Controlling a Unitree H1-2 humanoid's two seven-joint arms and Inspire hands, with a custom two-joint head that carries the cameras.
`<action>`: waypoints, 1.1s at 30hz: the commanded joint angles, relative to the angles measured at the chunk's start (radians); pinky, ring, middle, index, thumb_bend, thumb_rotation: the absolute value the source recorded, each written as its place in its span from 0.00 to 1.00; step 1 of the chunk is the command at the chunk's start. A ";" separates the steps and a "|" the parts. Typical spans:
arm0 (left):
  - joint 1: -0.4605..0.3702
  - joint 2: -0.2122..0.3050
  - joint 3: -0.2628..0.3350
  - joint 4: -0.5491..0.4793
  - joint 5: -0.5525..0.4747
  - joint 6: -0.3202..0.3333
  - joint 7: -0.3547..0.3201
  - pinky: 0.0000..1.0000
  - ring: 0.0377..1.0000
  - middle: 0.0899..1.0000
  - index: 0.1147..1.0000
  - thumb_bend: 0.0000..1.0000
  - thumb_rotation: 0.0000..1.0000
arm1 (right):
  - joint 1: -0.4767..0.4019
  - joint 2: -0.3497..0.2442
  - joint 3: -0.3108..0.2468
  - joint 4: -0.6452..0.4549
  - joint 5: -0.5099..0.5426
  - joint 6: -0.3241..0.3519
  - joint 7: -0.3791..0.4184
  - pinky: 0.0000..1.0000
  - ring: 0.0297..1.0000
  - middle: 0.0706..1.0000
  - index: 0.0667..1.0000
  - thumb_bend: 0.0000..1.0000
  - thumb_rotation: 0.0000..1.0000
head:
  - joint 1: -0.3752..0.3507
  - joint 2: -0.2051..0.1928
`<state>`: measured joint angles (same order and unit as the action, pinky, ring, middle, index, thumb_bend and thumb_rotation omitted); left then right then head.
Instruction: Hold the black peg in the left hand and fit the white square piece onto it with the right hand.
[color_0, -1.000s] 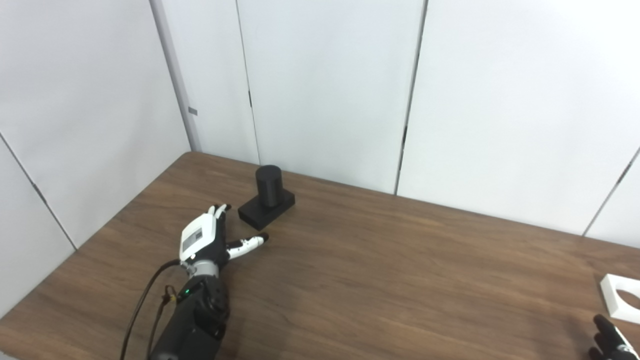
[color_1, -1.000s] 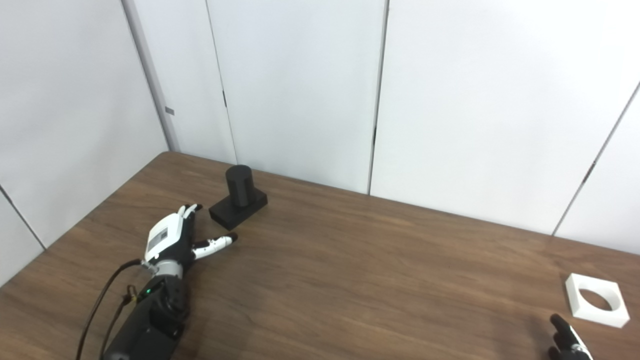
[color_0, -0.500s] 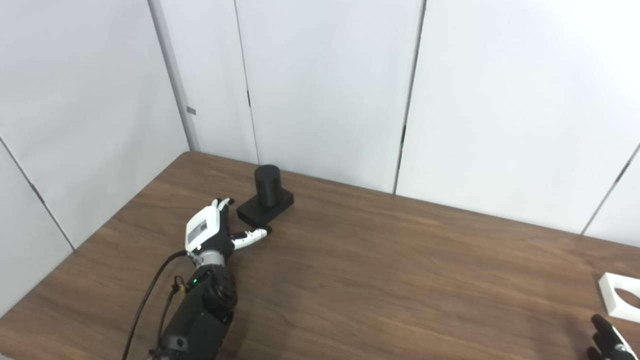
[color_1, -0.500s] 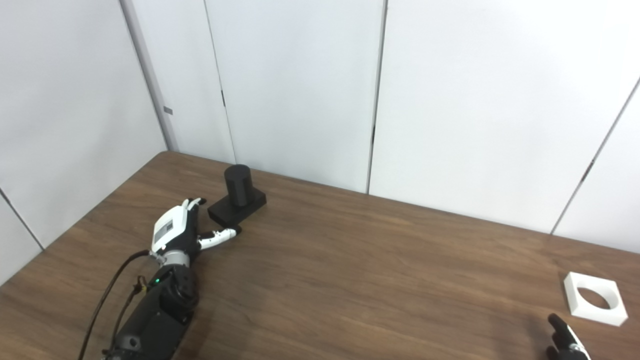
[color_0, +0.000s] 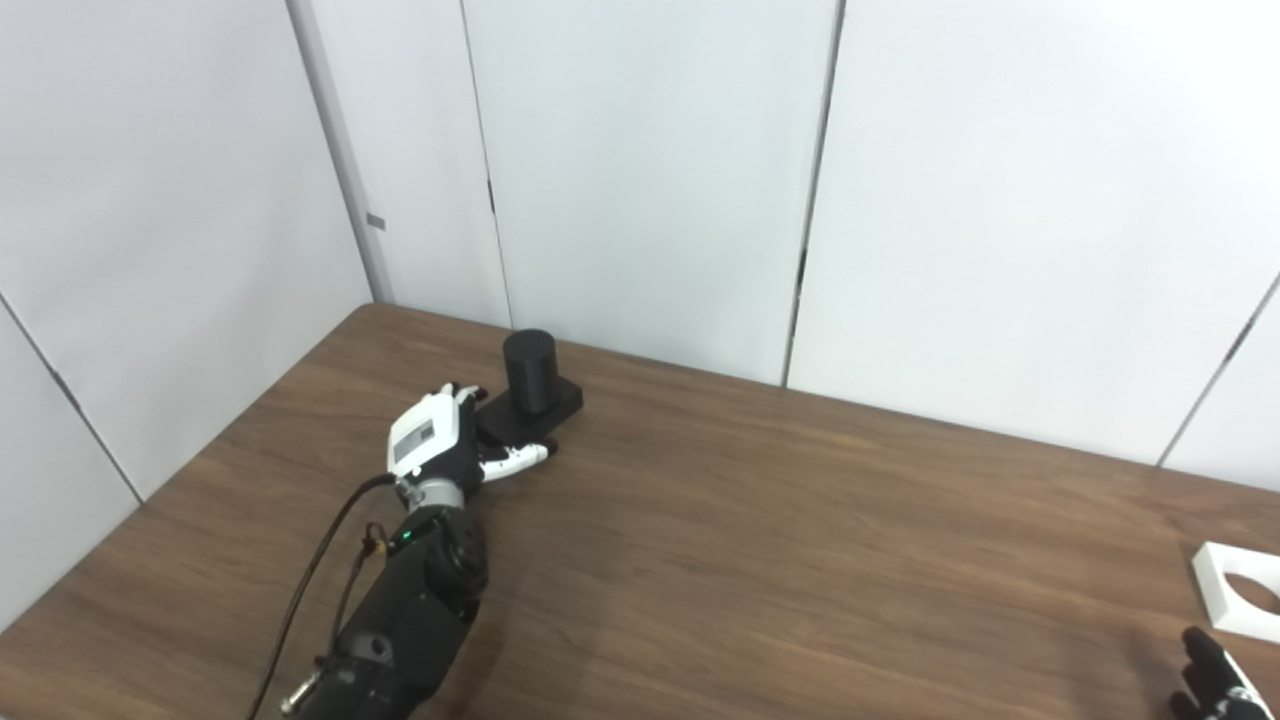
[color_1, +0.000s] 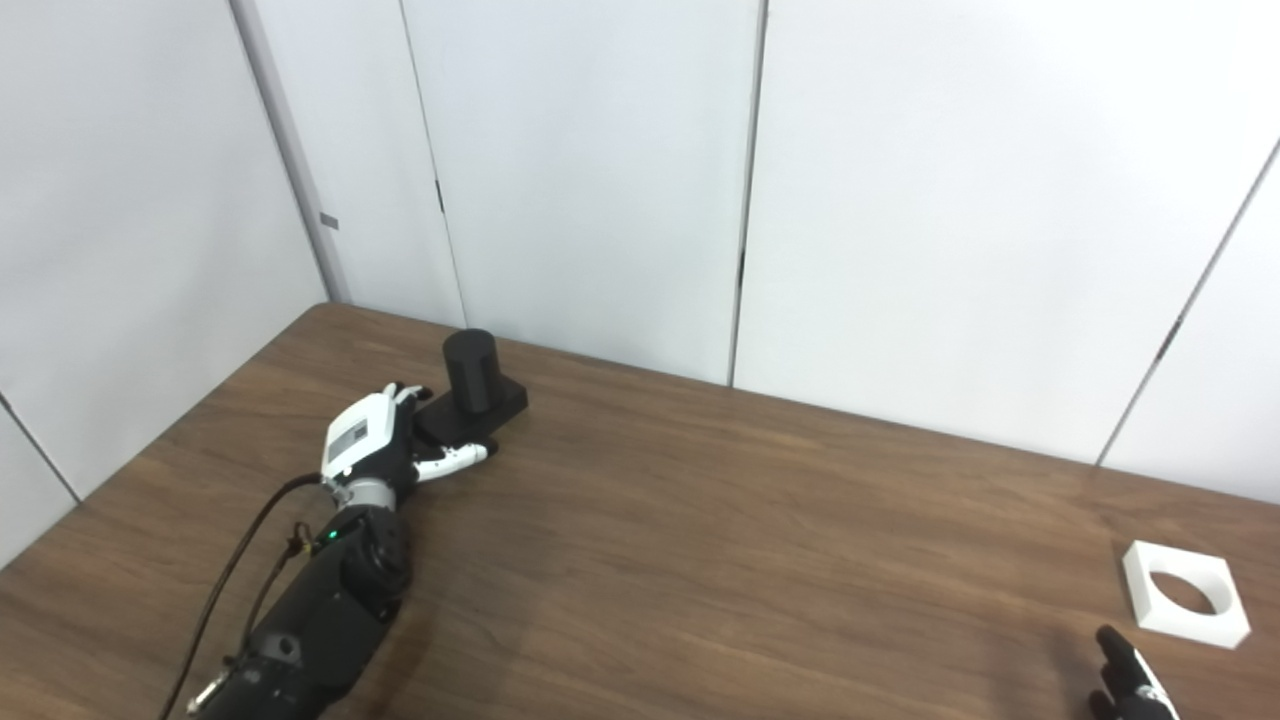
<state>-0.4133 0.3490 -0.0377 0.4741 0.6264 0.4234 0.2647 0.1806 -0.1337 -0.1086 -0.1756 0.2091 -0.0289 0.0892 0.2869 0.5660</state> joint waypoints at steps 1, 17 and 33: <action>-0.060 0.034 -0.004 0.002 0.018 -0.008 0.044 1.00 1.00 0.97 0.82 0.92 0.56 | 0.024 0.030 0.003 -0.029 0.007 -0.003 -0.007 1.00 1.00 0.97 0.90 0.33 0.86 | -0.003 0.003; -0.077 -0.003 0.031 0.042 -0.057 -0.082 0.170 1.00 0.96 0.87 0.53 0.82 0.25 | 0.027 0.031 0.020 -0.038 0.008 -0.008 -0.024 1.00 1.00 0.98 0.90 0.29 0.90 | -0.010 0.007; -0.022 -0.010 0.058 -0.005 -0.110 -0.188 0.209 0.73 0.81 0.74 0.41 0.52 0.05 | 0.028 0.033 0.031 -0.050 -0.004 0.004 -0.034 1.00 1.00 0.98 0.91 0.29 0.95 | -0.044 0.015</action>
<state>-0.4236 0.3134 0.0174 0.5166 0.5150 0.2612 0.4655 0.1867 -0.1320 -0.0826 -0.1948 0.2075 -0.0199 0.0564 0.2424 0.5798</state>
